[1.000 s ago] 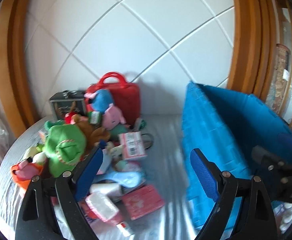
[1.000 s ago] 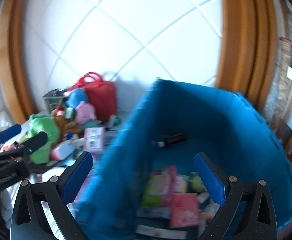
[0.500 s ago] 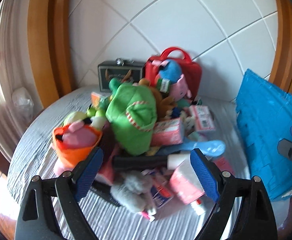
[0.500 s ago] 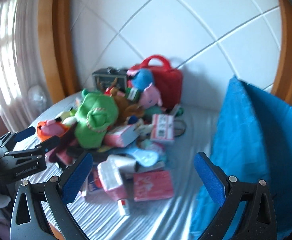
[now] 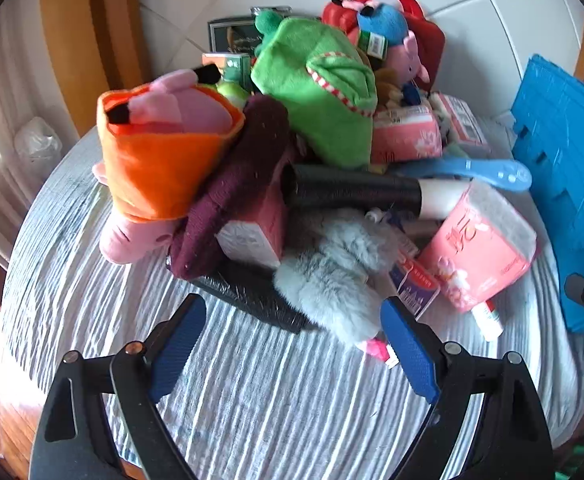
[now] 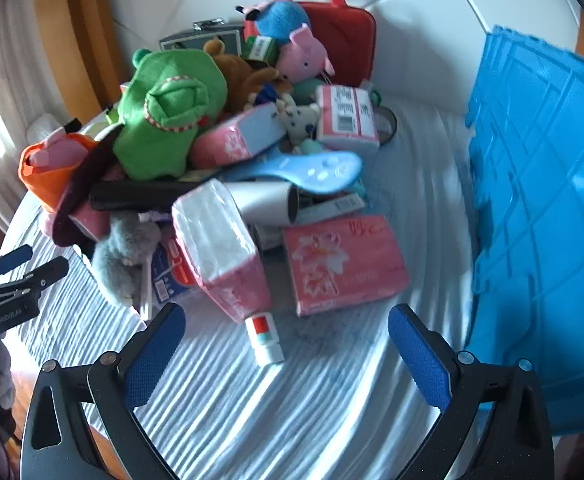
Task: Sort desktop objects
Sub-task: 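Grasp the black wrapped roll with the left tool while the right tool grasps the white medicine bottle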
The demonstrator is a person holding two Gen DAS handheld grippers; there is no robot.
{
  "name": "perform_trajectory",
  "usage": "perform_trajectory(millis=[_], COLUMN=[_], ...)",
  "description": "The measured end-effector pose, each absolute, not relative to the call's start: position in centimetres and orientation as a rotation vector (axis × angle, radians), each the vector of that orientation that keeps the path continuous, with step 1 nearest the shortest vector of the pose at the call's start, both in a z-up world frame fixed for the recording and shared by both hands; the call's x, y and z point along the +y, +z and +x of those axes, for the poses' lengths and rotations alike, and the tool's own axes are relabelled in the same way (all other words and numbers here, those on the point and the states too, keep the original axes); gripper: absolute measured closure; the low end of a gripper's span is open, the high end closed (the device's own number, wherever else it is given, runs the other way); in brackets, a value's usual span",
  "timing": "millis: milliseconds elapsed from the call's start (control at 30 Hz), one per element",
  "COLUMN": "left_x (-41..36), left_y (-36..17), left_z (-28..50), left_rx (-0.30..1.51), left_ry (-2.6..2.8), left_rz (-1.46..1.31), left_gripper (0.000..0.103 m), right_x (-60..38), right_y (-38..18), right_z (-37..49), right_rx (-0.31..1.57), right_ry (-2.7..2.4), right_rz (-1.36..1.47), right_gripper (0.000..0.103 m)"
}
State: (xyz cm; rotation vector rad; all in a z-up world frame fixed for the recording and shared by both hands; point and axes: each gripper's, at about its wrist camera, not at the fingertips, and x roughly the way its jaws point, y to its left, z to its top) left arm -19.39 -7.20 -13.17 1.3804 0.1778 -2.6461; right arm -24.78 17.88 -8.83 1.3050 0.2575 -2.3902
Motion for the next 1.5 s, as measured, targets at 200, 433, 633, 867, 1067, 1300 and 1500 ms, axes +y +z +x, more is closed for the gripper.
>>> perform_trajectory(millis=[200,433,633,867,1067,1300,1500], left_x=[-11.1,-13.2,-13.7,-13.0,-13.9,-14.8,-13.7], left_y=[-15.7,-18.9,-21.8,-23.1,-22.8,-22.3,-21.5], left_z=[-19.0,-21.6,-25.1,-25.0,-20.0,-17.2,-19.1], left_rx=[0.171,0.316,0.442,0.369,0.303,0.268,0.226], left_ry=[-2.601,-2.544,-2.422,-2.418,-2.458,-2.449,-2.477], left_rz=[1.419,1.471,1.513,1.585,1.632,1.639,1.614], left_gripper=[0.013,0.013,0.016,0.033,0.053,0.053,0.053], right_x=[17.3,17.4,18.0,17.6,16.2,15.5,15.9], right_y=[-11.4,-14.9,-16.5,-18.4,-19.7,-20.5,-20.2], right_z=[-24.0,-23.6,-24.6,-26.0,-26.8,-27.3,-27.6], right_rx=[0.188,0.208,0.241,0.256,0.28,0.298,0.283], right_ry=[-2.423,-2.417,-2.419,-2.38,-2.323,-2.289,-2.298], right_rz=[1.352,1.492,1.578,1.633,1.658,1.67,1.673], right_gripper=[0.0,0.0,0.0,0.0,0.023,0.053,0.053])
